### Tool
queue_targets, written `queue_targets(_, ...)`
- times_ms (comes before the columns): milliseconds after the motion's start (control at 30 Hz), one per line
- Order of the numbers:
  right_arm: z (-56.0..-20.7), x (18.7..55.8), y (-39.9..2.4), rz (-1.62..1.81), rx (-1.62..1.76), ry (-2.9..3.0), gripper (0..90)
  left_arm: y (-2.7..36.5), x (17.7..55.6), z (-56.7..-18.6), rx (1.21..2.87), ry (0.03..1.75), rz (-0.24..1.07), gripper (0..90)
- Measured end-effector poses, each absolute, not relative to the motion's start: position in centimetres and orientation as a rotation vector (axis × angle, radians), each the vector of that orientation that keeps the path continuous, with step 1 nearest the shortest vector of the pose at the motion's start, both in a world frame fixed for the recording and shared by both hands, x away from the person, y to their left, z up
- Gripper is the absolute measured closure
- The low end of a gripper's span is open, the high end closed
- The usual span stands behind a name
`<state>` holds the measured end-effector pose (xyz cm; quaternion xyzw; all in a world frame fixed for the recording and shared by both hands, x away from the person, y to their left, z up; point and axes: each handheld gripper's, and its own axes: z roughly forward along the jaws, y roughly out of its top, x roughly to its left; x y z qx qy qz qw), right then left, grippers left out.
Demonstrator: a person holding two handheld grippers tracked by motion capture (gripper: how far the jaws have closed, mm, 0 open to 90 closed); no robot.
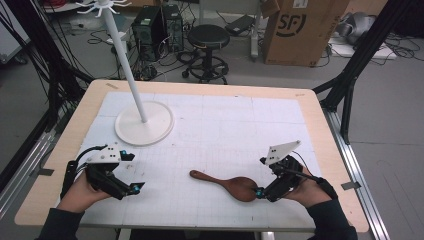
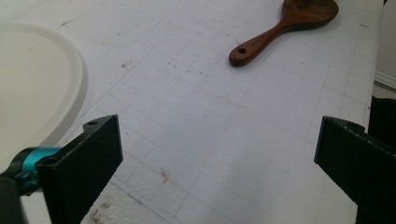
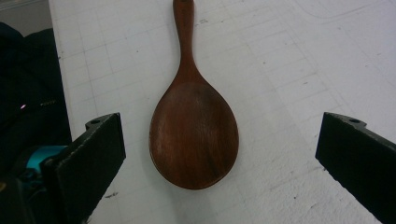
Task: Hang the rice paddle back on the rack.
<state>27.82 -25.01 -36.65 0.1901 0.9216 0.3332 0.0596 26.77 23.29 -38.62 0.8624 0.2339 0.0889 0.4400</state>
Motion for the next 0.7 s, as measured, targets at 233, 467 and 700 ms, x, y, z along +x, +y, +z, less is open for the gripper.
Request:
queue_targets(233,-36.4,27.9,-23.8,0.945,0.538,2.832,0.2,23.2,26.7,-38.7,2.146,0.578,0.215,1.6)
queue_targets(467,-36.7,28.3,-21.9,0.857,0.506,2.872,0.2,23.2,26.6,-38.6,2.143,0.571,0.208,1.6)
queue_targets(700,-37.1,28.8,-20.1,0.785,0.481,2.909,0.2,23.1,26.6,-38.7,2.154,0.567,0.207,1.6)
